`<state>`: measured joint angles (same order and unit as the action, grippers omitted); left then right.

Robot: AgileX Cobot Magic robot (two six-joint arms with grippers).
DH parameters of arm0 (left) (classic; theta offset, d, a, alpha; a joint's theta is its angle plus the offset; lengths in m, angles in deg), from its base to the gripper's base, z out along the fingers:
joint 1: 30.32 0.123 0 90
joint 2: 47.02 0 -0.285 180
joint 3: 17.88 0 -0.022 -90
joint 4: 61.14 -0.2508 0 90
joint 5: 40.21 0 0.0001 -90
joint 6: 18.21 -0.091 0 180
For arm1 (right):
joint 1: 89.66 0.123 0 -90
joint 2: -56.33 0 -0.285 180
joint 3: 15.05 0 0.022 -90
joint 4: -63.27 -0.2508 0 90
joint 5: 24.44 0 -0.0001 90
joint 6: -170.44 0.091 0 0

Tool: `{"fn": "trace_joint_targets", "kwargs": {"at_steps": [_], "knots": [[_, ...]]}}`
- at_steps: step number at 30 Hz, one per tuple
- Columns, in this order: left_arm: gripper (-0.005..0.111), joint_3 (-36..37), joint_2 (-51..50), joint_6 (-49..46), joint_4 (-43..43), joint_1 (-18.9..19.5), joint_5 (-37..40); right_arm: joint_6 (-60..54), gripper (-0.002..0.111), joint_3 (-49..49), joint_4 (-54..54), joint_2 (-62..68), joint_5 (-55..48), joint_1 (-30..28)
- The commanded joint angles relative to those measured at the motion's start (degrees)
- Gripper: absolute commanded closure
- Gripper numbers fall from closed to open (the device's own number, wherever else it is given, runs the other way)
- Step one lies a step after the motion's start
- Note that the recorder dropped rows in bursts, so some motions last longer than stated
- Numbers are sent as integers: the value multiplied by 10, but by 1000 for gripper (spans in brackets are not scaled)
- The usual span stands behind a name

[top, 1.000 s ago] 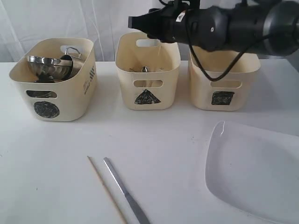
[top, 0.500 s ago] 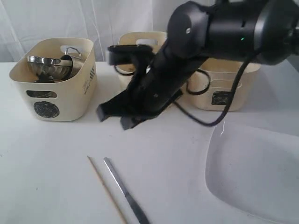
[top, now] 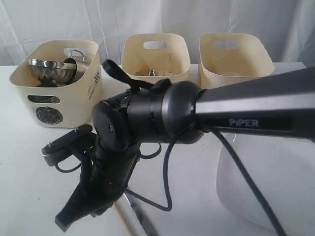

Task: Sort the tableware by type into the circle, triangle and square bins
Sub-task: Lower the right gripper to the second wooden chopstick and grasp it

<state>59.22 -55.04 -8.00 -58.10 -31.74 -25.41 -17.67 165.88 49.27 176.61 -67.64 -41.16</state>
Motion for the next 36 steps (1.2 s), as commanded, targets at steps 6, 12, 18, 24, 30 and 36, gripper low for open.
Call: {"fn": "trace_joint_targets", "kwargs": {"at_steps": [6, 12, 18, 24, 30, 36], "knots": [[107, 1, 2, 1, 0, 2, -1, -7, 71, -2, 109, 30, 4, 1], [107, 1, 2, 1, 0, 2, -1, 47, 71, -2, 109, 30, 20, 1], [107, 1, 2, 1, 0, 2, -1, 54, 71, -2, 113, 34, 34, 1], [107, 1, 2, 1, 0, 2, -1, 59, 71, -2, 110, 61, 32, 0], [107, 1, 2, 1, 0, 2, -1, 59, 71, -2, 108, 80, 19, 0], [107, 1, 2, 1, 0, 2, -1, 59, 90, -2, 108, 82, 20, 0]]}}
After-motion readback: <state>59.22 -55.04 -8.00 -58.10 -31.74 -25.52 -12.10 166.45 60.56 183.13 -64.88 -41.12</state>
